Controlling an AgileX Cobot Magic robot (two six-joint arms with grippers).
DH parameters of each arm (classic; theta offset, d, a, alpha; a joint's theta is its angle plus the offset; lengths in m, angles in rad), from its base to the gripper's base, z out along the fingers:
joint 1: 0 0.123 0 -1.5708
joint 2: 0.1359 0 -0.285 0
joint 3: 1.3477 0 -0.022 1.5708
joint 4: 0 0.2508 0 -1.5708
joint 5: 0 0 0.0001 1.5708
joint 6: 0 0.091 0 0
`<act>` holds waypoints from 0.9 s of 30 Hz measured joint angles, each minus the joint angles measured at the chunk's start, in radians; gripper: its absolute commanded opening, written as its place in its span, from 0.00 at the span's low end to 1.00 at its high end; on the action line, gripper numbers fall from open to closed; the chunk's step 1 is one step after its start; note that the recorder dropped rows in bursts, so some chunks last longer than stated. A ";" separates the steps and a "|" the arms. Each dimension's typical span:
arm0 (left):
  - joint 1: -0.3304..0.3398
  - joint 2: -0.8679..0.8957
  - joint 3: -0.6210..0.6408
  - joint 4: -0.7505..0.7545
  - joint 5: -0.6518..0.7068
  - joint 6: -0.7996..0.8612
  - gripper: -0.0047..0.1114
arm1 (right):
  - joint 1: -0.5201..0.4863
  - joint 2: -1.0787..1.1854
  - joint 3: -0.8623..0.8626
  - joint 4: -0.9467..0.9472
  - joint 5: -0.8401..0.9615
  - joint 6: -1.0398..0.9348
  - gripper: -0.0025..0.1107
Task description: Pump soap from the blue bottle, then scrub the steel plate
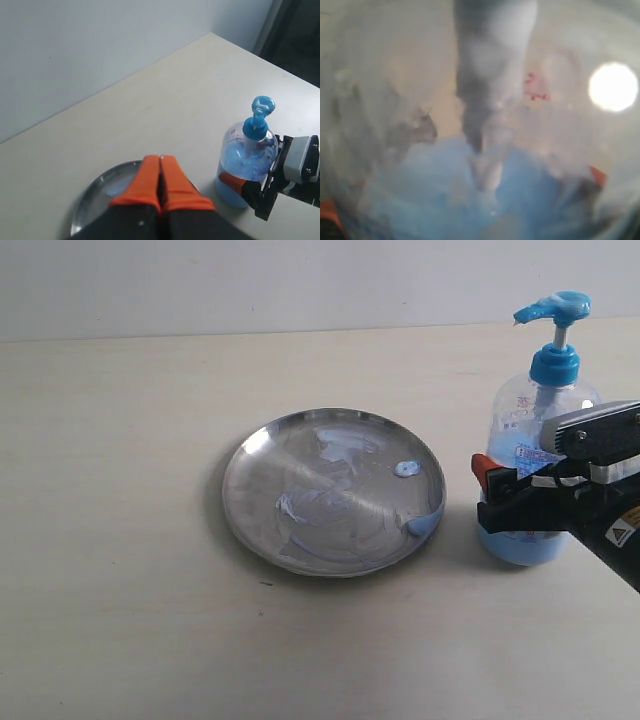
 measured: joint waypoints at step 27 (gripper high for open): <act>0.000 -0.582 0.505 0.002 -0.141 -0.002 0.04 | 0.000 -0.144 -0.002 0.039 0.253 0.002 0.83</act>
